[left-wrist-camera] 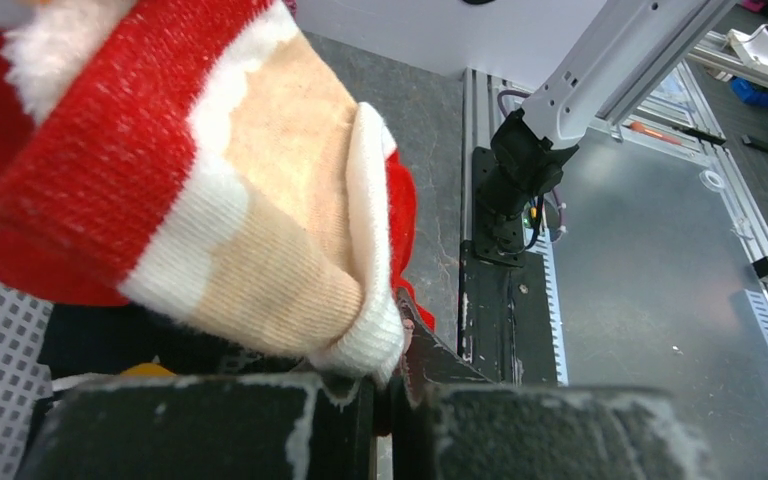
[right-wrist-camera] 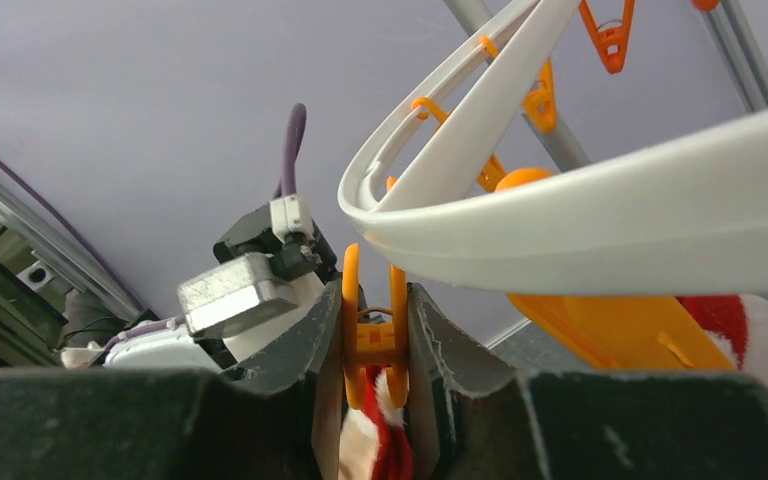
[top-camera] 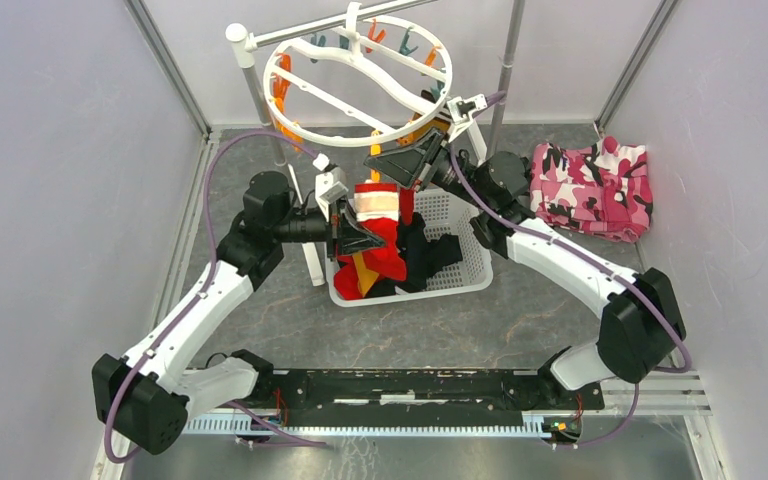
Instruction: Remove the socks clipped to the hanger
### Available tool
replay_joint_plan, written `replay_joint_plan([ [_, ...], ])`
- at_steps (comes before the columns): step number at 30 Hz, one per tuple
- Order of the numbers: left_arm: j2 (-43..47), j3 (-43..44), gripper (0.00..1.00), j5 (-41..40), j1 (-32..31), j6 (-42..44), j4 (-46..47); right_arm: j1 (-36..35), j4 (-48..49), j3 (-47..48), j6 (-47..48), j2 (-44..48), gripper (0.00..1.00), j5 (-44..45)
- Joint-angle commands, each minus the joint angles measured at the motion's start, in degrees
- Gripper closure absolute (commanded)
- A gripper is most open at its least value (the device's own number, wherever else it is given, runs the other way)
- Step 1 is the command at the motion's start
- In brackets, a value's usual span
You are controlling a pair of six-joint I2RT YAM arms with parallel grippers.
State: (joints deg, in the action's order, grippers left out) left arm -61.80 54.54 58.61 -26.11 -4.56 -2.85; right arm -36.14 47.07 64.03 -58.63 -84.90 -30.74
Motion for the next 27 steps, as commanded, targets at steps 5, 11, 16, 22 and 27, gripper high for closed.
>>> replay_joint_plan([
  [5,-1.0,-5.9,0.98,-0.7,-1.0,0.9,4.0,-0.9,-6.7,3.5,4.8,1.5,0.89,-0.5],
  [11,-4.3,-7.4,0.98,-7.1,-3.8,-4.8,10.8,-1.9,-11.4,5.7,7.9,1.2,0.71,-0.8],
  [16,-7.9,-5.8,0.94,-14.6,-3.8,-9.5,17.1,-1.8,-20.4,3.2,14.8,6.7,0.32,1.7],
  [22,-9.5,-4.3,0.16,-18.2,-3.8,-12.7,18.1,-0.8,-39.3,-2.5,28.8,18.3,0.21,10.4],
  [27,-9.0,-4.5,0.00,-19.5,-3.8,-13.4,18.3,2.5,-47.6,-6.2,41.5,23.5,0.17,21.9],
])
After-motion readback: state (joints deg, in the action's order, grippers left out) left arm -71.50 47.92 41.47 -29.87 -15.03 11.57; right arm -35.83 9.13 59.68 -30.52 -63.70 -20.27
